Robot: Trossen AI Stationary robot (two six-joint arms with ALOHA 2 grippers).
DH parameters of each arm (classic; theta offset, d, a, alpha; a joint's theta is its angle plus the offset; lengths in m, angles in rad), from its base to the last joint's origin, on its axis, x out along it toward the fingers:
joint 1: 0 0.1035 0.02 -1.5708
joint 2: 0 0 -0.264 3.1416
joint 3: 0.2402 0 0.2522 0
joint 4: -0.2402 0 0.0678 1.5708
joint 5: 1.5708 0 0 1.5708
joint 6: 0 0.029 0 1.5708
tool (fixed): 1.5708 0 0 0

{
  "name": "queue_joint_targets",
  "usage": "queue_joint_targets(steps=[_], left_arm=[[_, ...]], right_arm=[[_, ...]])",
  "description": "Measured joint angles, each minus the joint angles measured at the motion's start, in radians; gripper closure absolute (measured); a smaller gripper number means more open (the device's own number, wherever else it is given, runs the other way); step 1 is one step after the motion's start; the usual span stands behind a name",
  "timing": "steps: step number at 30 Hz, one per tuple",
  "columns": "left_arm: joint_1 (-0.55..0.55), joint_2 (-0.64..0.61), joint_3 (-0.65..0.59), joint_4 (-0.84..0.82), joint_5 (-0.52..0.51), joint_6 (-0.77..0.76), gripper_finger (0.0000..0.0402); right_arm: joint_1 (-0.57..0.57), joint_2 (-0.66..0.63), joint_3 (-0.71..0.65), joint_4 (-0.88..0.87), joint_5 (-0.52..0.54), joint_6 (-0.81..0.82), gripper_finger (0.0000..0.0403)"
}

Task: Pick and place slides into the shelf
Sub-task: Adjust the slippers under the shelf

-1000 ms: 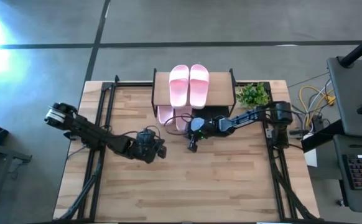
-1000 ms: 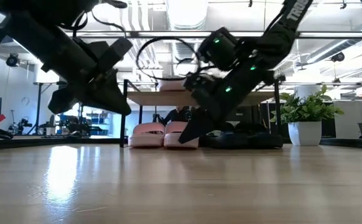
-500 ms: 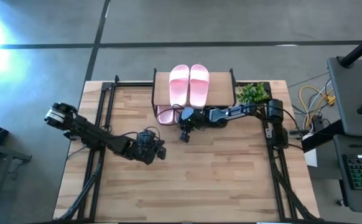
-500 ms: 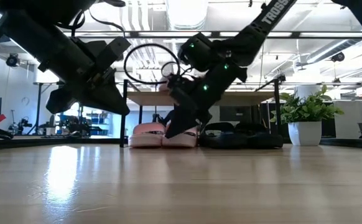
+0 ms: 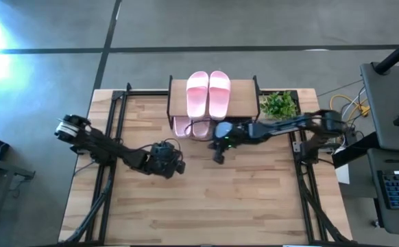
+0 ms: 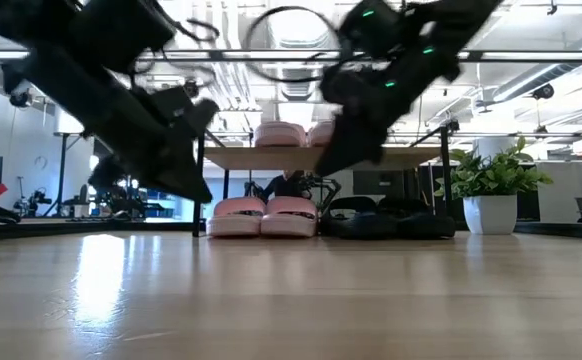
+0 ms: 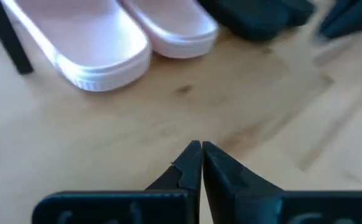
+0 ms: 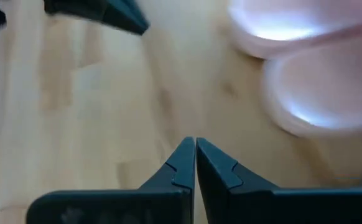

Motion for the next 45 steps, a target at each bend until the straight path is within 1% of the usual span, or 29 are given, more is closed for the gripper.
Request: queue_joint_targets(steps=[3,6,10,13,18,21,25,30,33,37,40,45], left_arm=[[0.047,0.061,-0.002,0.077,0.012,0.037,0.0402],[0.097,0.117,-0.001,0.161,0.024,0.085,0.0402],[0.182,0.163,-0.001,0.163,0.014,0.079,0.0402],[0.243,0.175,-0.001,0.165,0.019,0.084,0.0402],[0.306,0.173,-0.001,0.169,0.09,0.159,0.0402],[0.318,0.169,-0.001,0.168,0.109,0.184,0.0402],[0.312,0.145,0.003,0.164,0.139,0.185,0.0402],[0.271,0.081,0.013,0.171,0.131,0.196,0.0402],[0.249,0.037,0.02,0.172,0.133,0.236,0.0402],[0.224,-0.012,0.023,0.165,0.136,0.271,0.0402],[0.209,-0.024,0.023,0.164,0.136,0.271,0.0402],[0.189,-0.01,0.019,0.164,0.14,0.266,0.0402]], right_arm=[[0.004,-0.12,-0.105,-0.002,0.095,0.062,0.0394],[0.004,-0.223,-0.212,-0.005,0.12,0.144,0.0394],[0.018,-0.334,-0.334,-0.031,0.178,0.239,0.0394],[0.032,-0.398,-0.406,-0.055,0.219,0.298,0.0394],[0.035,-0.44,-0.47,-0.054,0.224,0.35,0.0394],[0.035,-0.427,-0.485,-0.034,0.224,0.365,0.0394],[0.033,-0.375,-0.488,0.052,0.234,0.34,0.0394],[0.016,-0.249,-0.452,0.125,0.259,0.282,0.0394],[0.002,-0.158,-0.422,0.16,0.266,0.243,0.0394],[-0.016,-0.073,-0.365,0.168,0.268,0.228,0.0394],[-0.03,-0.042,-0.331,0.168,0.276,0.218,0.0394],[-0.055,-0.029,-0.274,0.185,0.286,0.125,0.0394]])
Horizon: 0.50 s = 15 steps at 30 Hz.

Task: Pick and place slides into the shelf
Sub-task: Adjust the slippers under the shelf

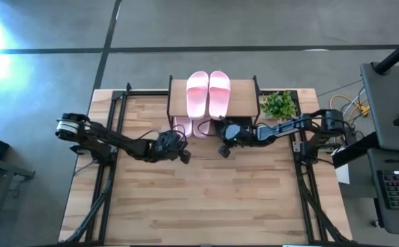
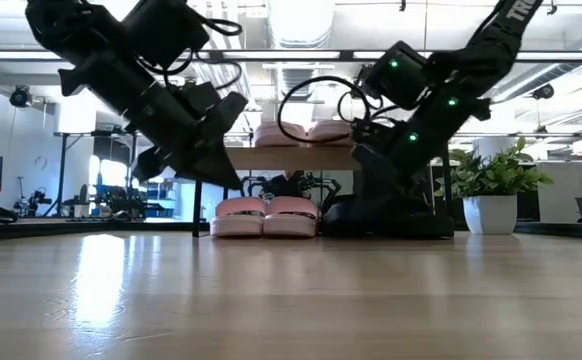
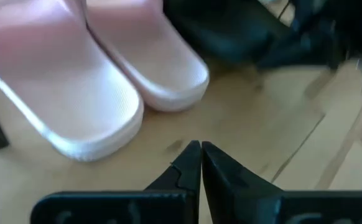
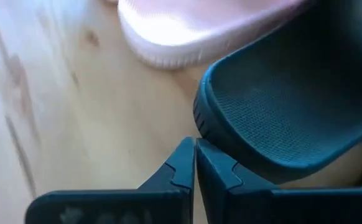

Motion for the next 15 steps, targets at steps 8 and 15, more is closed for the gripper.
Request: queue_joint_targets(steps=[8,15], left_arm=[[-0.008,0.012,0.001,-0.002,0.013,-0.003,0.0402],[-0.008,0.012,0.002,-0.001,0.009,-0.003,0.0402]], right_arm=[[-0.011,-0.03,0.019,-0.116,-0.144,0.008,0.0394],[0.044,-0.154,-0.084,-0.317,-0.076,0.11,0.0394]])
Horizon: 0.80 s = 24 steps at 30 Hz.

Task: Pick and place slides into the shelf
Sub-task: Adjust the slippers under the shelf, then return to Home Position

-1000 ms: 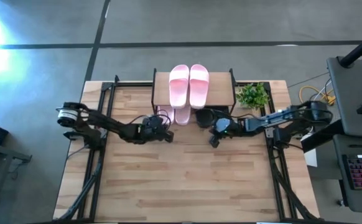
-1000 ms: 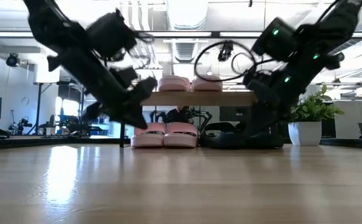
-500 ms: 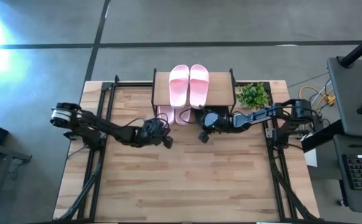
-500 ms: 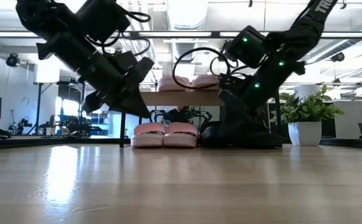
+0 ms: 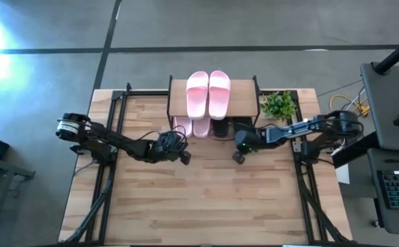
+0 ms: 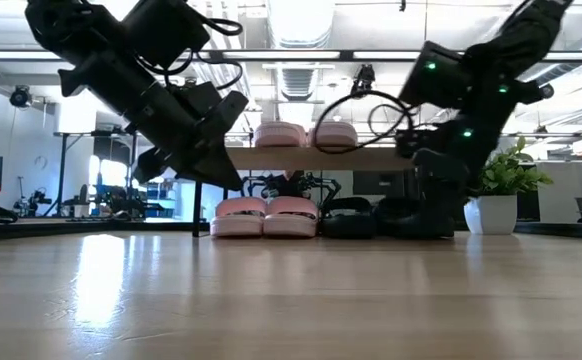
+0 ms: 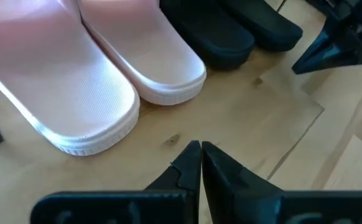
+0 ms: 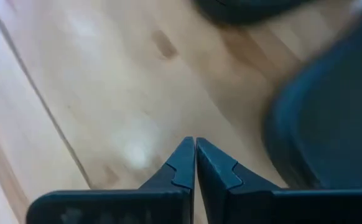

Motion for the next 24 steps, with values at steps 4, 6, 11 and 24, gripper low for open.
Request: queue_joint_targets(steps=[4,6,11,24], left_arm=[[0.0,0.001,-0.002,0.0,-0.003,0.0,0.0402],[0.0,0.001,-0.002,0.0,-0.005,0.0,0.0402],[0.0,0.002,0.004,0.001,-0.005,0.0,0.0402],[-0.002,-0.035,0.026,0.016,0.076,-0.001,0.0402]], right_arm=[[-0.012,-0.072,-0.064,-0.007,0.005,0.042,0.0394],[-0.025,-0.087,-0.088,-0.005,0.027,0.059,0.0394],[-0.076,-0.076,-0.115,0.08,0.057,0.017,0.0394],[-0.048,-0.123,-0.077,0.016,-0.152,0.02,0.0394]])
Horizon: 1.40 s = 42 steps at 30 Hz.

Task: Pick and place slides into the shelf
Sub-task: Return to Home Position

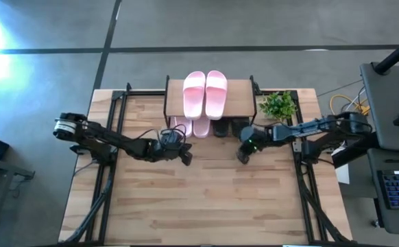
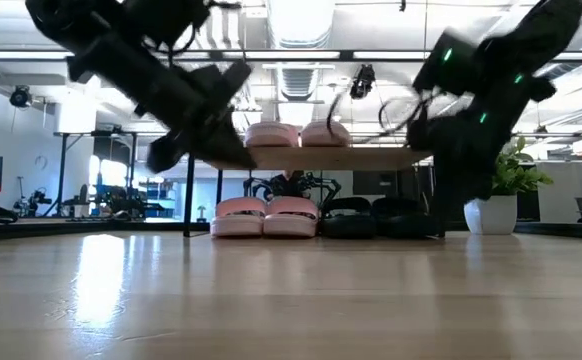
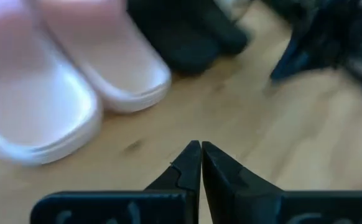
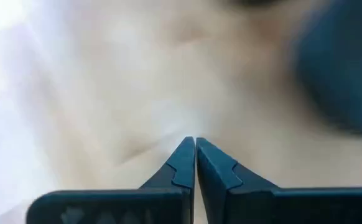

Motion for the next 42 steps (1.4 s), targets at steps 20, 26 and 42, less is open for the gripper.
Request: queue_joint_targets(steps=[20,26,42], left_arm=[[0.218,-0.461,0.356,-0.385,0.425,0.585,0.0402],[0.359,-0.674,0.275,-0.601,0.548,0.636,0.0402],[0.466,-1.303,-0.415,-0.198,0.547,0.497,0.0402]], right_arm=[[0.11,-0.9,0.22,-0.284,-0.008,-0.018,0.0394],[0.109,-1.036,0.175,-0.473,0.14,0.009,0.0394],[0.113,-1.129,-0.007,-0.404,0.217,0.065,0.0394]])
